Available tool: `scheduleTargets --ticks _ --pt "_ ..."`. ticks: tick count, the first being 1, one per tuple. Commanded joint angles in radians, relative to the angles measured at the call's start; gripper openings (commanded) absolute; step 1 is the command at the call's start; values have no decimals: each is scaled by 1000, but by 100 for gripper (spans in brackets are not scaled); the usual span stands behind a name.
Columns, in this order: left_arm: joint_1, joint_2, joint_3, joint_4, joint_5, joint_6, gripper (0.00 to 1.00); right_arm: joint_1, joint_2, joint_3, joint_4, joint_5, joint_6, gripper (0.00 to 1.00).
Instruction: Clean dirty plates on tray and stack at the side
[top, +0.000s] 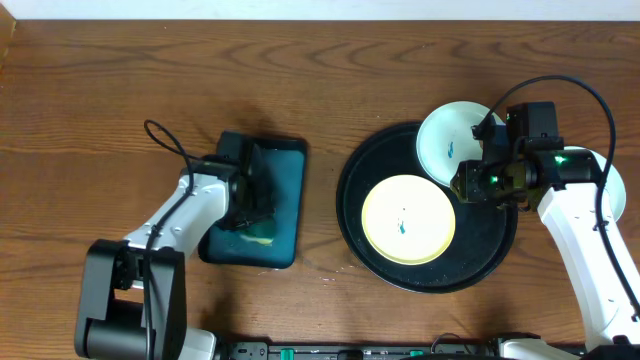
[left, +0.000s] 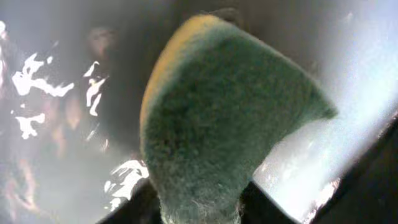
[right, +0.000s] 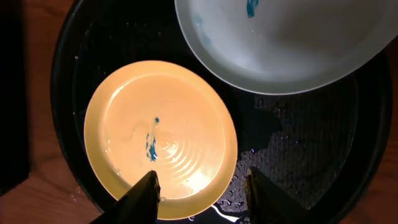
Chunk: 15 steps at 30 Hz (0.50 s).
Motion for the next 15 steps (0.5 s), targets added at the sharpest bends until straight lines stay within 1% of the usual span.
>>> scheduleTargets --ticks 1,2,4,10,15 --pt "4 14 96 -74 -21 66 45 7 -6 10 -2 -2 5 43" --pt "4 14 130 -101 -21 91 49 7 -6 10 -2 -2 5 43" --pt "4 14 147 -107 -21 100 50 7 -6 10 -2 -2 5 43" --pt "4 27 139 -82 -22 119 50 7 -6 10 -1 -2 5 44" --pt "4 80 89 -44 -22 118 50 7 -6 10 -12 -2 5 44"
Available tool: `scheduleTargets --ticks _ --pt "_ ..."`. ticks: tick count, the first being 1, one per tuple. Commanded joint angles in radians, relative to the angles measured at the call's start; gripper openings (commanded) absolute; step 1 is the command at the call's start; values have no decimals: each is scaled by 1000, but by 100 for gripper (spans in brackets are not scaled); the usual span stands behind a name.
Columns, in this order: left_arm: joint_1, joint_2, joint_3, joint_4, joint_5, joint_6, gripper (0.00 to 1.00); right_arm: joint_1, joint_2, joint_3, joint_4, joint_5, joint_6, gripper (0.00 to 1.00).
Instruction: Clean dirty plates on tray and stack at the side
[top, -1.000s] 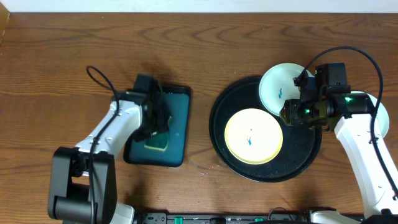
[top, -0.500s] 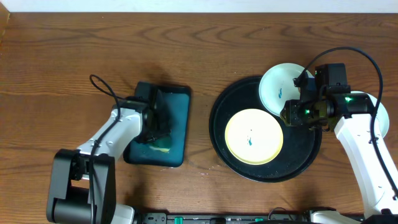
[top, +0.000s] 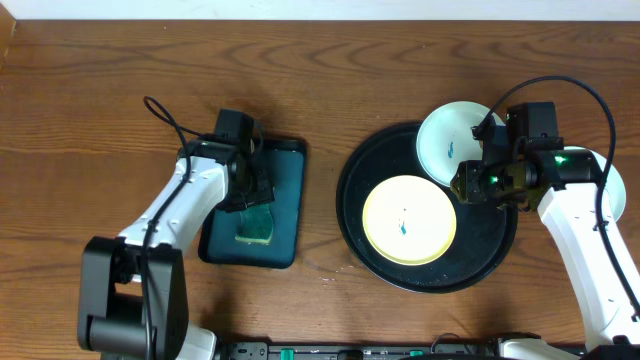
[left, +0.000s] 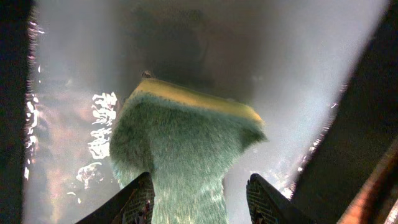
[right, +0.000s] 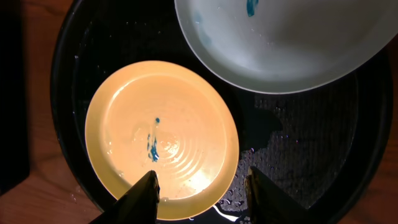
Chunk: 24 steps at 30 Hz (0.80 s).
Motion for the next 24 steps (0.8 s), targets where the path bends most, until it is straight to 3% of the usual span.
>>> scheduleTargets --ticks 1,4,7,20,24 --pt "3 66 -58 13 -13 21 49 7 -6 10 -10 -2 5 44" --pt "3 121 -85 31 -13 21 38 7 -6 10 -14 -2 5 44" --pt "3 154 -86 51 -13 21 9 7 -6 10 -13 -2 5 44" --pt "3 92 102 -113 -12 21 7 6 -6 8 -14 0 15 44" --pt "3 59 178 -200 0 26 7 1 -4 -5 -14 109 127 41"
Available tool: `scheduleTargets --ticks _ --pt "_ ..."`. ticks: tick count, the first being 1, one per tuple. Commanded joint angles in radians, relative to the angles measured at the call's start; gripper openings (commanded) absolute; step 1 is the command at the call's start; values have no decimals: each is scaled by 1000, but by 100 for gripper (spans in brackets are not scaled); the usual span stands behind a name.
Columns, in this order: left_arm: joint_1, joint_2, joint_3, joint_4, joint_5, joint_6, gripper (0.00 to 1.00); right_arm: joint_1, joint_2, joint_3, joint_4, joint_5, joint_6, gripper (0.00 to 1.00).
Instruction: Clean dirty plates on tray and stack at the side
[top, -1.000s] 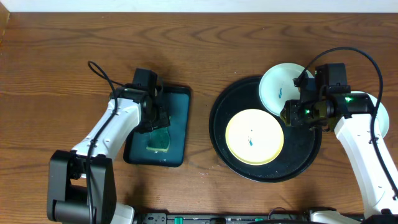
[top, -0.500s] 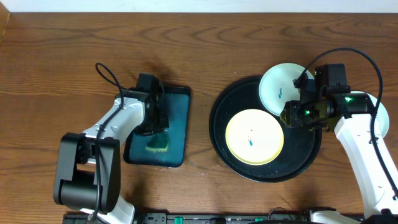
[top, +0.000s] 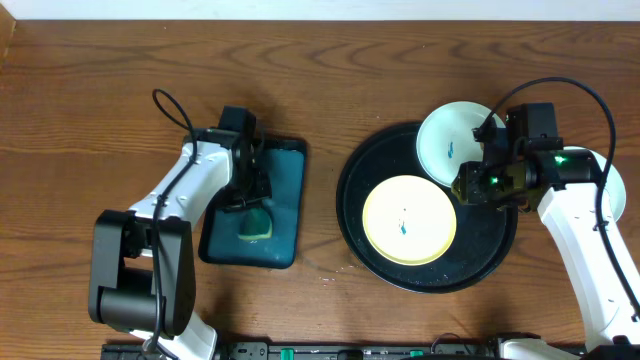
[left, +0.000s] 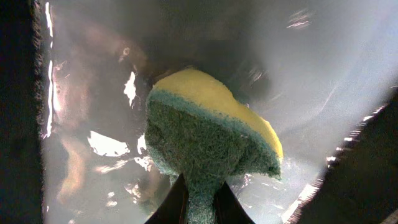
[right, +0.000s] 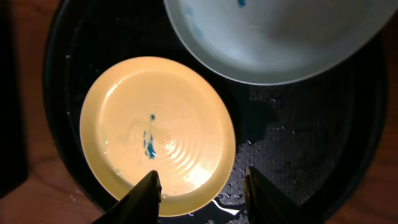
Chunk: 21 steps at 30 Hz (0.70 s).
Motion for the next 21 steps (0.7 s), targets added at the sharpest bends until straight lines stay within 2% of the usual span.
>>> scheduleTargets --ticks 1,5,10,14,21 --pt "-5 -47 97 -79 20 9 8 -2 -3 -14 4 107 111 41" --pt "-42 -87 191 -129 72 40 8 -8 17 -88 64 100 113 42" --pt "-147 -109 262 -117 94 34 7 -8 81 -184 158 -3 85 42" --pt "-289 -103 264 -10 94 -58 7 -8 157 -242 233 1 94 37" --pt "-450 -47 264 155 94 -188 8 -5 243 -257 299 1 134 10"
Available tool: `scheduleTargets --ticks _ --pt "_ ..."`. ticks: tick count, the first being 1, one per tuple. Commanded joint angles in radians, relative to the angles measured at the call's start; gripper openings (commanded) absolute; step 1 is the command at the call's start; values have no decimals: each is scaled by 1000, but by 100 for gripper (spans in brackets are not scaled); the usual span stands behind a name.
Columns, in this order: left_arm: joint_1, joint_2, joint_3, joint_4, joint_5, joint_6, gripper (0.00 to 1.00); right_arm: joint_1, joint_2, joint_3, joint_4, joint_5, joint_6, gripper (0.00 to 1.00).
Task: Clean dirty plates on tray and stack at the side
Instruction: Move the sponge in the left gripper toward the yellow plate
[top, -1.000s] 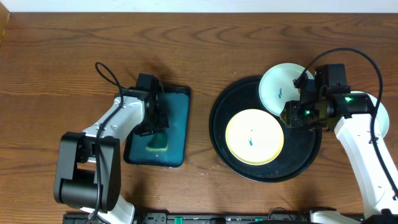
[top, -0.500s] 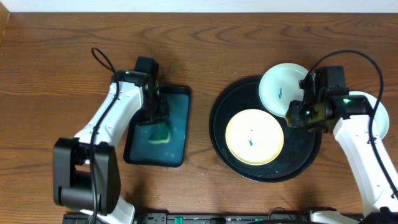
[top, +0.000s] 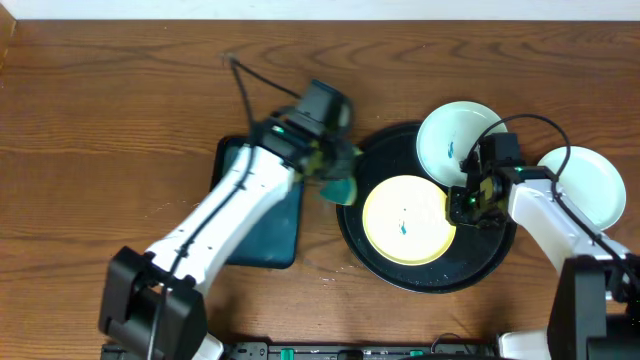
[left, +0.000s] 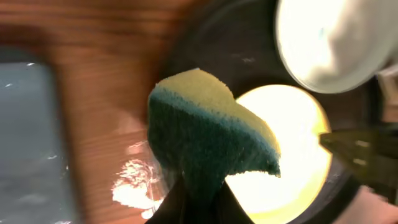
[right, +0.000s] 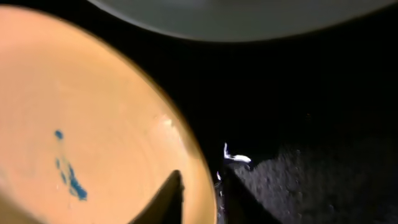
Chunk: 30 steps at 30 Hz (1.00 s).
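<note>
A yellow plate (top: 405, 220) with a blue smear lies in the round black tray (top: 490, 260). A white plate (top: 455, 140) with blue marks leans on the tray's far rim. My left gripper (top: 335, 180) is shut on a green-and-yellow sponge (left: 205, 134), held over the tray's left edge near the yellow plate (left: 295, 155). My right gripper (right: 202, 180) is down at the yellow plate's right rim (right: 186, 149), narrowed onto it, one finger (right: 171, 196) over the plate and the other outside it.
A teal water basin (top: 250, 235) sits left of the tray, under my left forearm. Another white plate (top: 590, 185) lies on the wooden table (top: 100, 120) to the right of the tray, behind my right arm.
My left gripper has carried the sponge from the teal basin to the tray's left edge. My right gripper has dropped from above the tray to the yellow plate's rim and narrowed on it.
The sponge lay in the basin water at the left gripper, which then stood open around it and then shut on it. The right gripper hovered open over the tray throughout. Now the sponge is at the tray and the right gripper is on the yellow plate's rim.
</note>
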Motion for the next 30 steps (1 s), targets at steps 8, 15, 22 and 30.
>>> scheduleTargets --ticks 8,15,22,30 --pt "-132 145 13 108 100 -179 8 -3 100 -76 102 -12 49 8" --pt "-173 218 13 182 126 -214 7 -3 85 -88 107 -12 49 1" --pt "-238 374 13 304 204 -256 7 -3 77 -88 88 -11 49 1" --pt "-240 512 13 238 -18 -169 8 -2 77 -88 80 -11 48 1"
